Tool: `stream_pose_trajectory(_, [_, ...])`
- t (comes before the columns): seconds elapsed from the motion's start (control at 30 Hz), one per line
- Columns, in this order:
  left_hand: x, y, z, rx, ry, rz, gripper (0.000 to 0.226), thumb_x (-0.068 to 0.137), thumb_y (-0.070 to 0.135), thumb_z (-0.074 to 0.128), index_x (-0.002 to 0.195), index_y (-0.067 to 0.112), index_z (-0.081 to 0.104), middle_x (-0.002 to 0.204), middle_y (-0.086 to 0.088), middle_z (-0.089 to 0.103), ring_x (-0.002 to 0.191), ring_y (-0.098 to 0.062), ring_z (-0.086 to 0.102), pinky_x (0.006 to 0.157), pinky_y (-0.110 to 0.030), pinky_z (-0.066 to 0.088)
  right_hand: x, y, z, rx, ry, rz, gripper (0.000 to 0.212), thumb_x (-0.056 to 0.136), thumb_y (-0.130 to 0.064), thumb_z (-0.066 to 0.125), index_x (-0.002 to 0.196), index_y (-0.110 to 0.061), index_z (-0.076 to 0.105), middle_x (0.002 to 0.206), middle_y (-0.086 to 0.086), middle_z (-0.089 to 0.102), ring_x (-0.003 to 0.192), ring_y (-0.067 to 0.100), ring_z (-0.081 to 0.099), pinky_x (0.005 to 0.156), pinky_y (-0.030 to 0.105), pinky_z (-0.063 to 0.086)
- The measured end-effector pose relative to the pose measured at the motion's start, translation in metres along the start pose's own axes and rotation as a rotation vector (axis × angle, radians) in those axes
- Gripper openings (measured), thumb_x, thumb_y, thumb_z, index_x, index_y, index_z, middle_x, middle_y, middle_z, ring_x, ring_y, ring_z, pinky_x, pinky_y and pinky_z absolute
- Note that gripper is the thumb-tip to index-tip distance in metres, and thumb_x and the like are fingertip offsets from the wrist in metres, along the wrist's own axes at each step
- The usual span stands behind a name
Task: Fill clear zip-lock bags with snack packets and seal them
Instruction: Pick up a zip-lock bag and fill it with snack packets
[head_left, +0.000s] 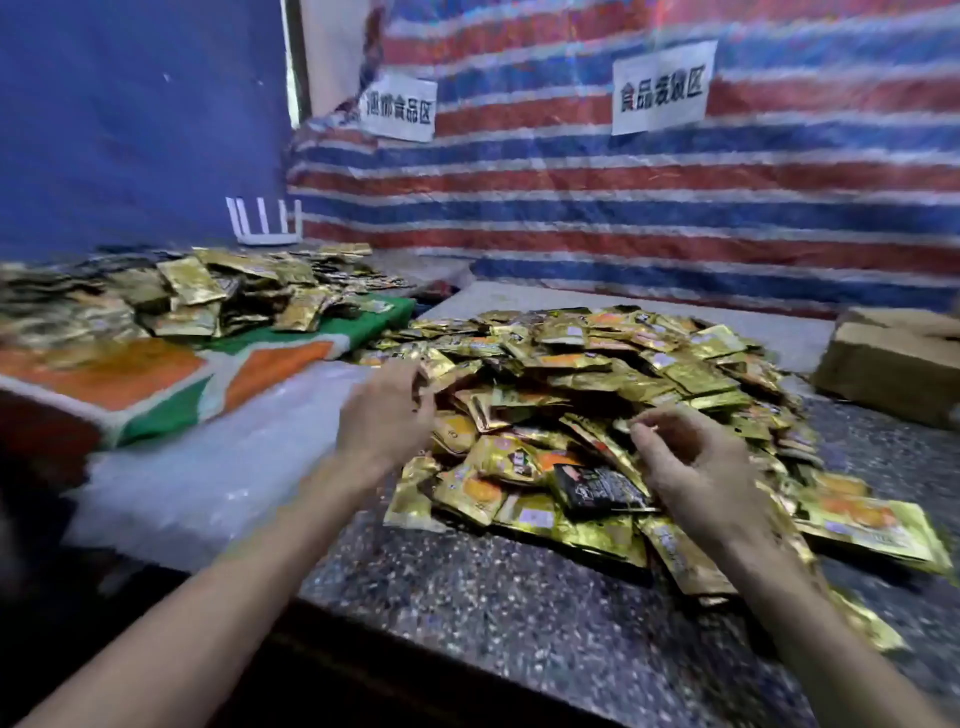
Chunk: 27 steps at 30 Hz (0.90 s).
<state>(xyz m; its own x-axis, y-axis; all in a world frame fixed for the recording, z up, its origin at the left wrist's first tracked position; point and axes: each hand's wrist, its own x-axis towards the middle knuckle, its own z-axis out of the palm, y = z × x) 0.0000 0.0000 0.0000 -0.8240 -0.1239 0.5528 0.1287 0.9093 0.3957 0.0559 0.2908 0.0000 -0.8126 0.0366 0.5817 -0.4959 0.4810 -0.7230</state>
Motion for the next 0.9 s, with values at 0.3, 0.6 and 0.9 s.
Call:
stream_pose_trajectory(0.3, [0.022, -0.09, -0.008, 0.476, -0.151, -0.413, 0.011, 0.09, 0.018, 0.059, 0.1, 0.015, 0.064, 0.11, -0.009, 0.07, 0.103, -0.031, 0.064, 0.076, -0.032, 0.044, -0.012, 0.014, -0.006, 0.163, 0.013, -0.056, 0.019, 0.09, -0.008, 0.068, 0.082, -0.025, 0.072, 0.066, 0.001, 0.066, 0.051, 0.009, 0.056, 0.045, 0.018, 0.043])
stream_pose_trajectory(0.6, [0.046, -0.061, -0.056, 0.159, -0.069, -0.508, 0.04, 0.098, 0.042, 0.052, 0.108, 0.004, 0.062, 0.105, -0.014, 0.065, 0.102, -0.038, 0.061, 0.084, -0.04, 0.044, -0.016, 0.015, -0.019, 0.306, 0.088, 0.007, 0.022, 0.09, -0.001, 0.067, 0.081, -0.02, 0.072, 0.063, 0.008, 0.066, 0.047, 0.008, 0.055, 0.041, 0.018, 0.043])
stream_pose_trajectory(0.9, [-0.028, 0.073, -0.064, -0.369, 0.251, 0.348, 0.024, 0.102, 0.025, 0.052, 0.093, 0.009, 0.067, 0.071, -0.004, 0.067, 0.053, -0.011, 0.057, 0.048, -0.039, 0.049, -0.007, -0.017, -0.023, 0.643, -0.109, 0.343, 0.034, 0.084, -0.043, 0.068, 0.09, -0.01, 0.072, 0.072, 0.01, 0.061, 0.057, 0.018, 0.053, 0.045, 0.024, 0.043])
